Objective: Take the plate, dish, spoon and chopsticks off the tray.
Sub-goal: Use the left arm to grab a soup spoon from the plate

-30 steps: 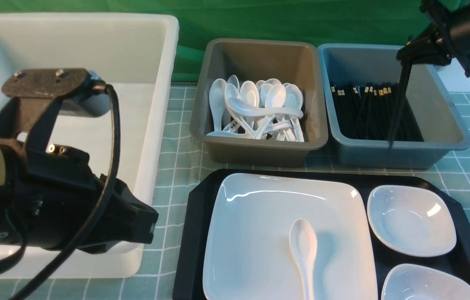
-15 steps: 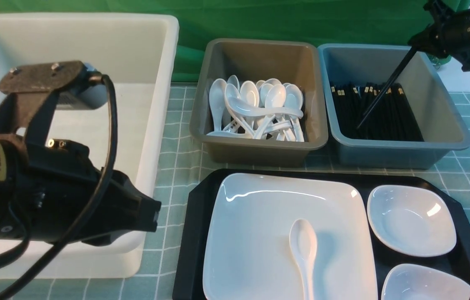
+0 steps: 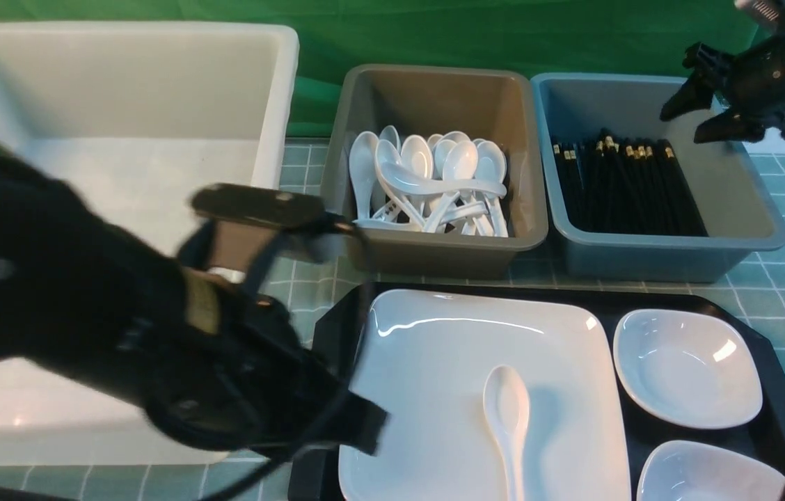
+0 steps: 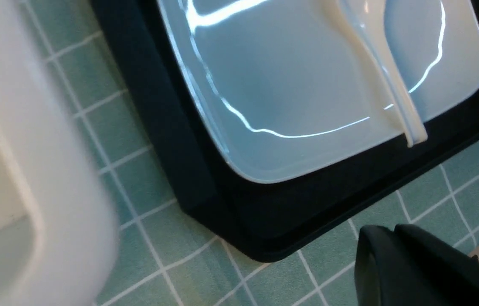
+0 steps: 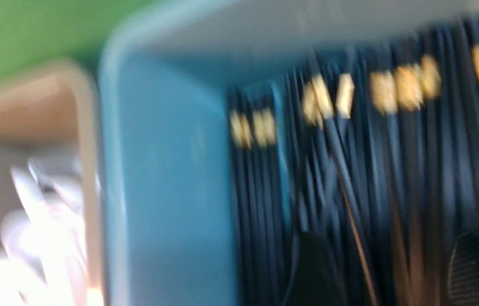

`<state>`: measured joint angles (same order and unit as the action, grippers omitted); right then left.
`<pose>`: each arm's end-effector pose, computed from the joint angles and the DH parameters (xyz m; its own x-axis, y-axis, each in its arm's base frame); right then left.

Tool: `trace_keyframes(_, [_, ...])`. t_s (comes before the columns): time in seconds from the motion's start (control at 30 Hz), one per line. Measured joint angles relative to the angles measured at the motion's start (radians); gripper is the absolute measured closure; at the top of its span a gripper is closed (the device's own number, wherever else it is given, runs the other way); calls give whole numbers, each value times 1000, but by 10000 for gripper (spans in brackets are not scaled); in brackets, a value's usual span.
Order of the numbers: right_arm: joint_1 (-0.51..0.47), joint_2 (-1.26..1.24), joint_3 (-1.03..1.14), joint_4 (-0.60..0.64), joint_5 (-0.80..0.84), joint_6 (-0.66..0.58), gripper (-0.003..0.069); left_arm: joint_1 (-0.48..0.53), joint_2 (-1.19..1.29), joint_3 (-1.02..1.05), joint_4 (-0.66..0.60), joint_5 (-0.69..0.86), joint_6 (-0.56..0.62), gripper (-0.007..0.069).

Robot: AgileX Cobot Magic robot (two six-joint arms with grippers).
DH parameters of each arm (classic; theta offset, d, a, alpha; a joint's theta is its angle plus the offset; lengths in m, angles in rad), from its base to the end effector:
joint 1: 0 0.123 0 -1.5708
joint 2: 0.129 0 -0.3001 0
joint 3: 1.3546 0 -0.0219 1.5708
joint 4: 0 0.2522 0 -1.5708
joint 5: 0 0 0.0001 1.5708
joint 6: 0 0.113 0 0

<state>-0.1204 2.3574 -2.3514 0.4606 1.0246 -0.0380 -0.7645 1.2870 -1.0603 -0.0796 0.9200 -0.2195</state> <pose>0.5541 -0.0238 0.2666 -0.7825 0.2928 -0.5495 0.0421 0.9054 0.4224 0.1840 -0.1864 0.3078 -0.7952 0.3967 -0.4586 0.5214 0.8335 -0.1830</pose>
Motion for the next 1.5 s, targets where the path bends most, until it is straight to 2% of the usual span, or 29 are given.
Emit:
trace_keyframes(0.07, [0,-55,-20,-80,104,-36,371,-39,67,-50,0,-2,-8,616])
trace_keyframes(0.13, [0,-131,-15,-140,106,-44,536,-71,150,-107,0,-2,-20,616])
trace_keyframes(0.23, [-1,-279,61,-205,106,-50,609,-95,273,-193,-4,0,-29,616])
trace_keyframes(0.3, [-1,-330,104,-213,106,-53,610,-99,305,-218,-9,0,-33,616])
trace_keyframes(0.4, [-1,-470,268,-219,106,-79,597,-116,412,-288,-20,8,-41,604])
trace_keyframes(0.43, [-1,-581,395,-220,106,-93,580,-130,461,-318,-22,11,-42,580])
trace_keyframes(0.47, [0,-592,410,-220,106,-95,580,-132,472,-324,-22,11,-42,576])
trace_keyframes(0.6, [4,-819,735,-221,87,-139,540,-166,574,-370,-10,-1,-46,445])
trace_keyframes(0.83, [5,-1128,1140,-230,-43,-157,519,-174,667,-378,71,-45,-185,143])
trace_keyframes(0.97, [5,-1214,1238,-230,-69,-159,518,-174,695,-379,66,-89,-199,95])
trace_keyframes(1.07, [5,-1245,1270,-230,-70,-161,517,-174,710,-379,62,-100,-201,104])
trace_keyframes(1.13, [5,-1272,1280,-230,-74,-163,517,-174,726,-379,60,-101,-201,171])
trace_keyframes(1.2, [5,-1276,1280,-230,-74,-163,517,-174,732,-379,59,-103,-201,207])
trace_keyframes(1.23, [5,-1280,1281,-230,-75,-163,517,-174,736,-379,58,-104,-201,249])
trace_keyframes(1.33, [5,-1283,1281,-230,-74,-164,516,-174,737,-379,56,-102,-199,449])
trace_keyframes(1.4, [5,-1283,1281,-230,-73,-164,517,-174,737,-379,56,-92,-195,526])
trace_keyframes(1.5, [5,-1283,1281,-230,-73,-164,516,-174,734,-383,70,-60,-189,526])
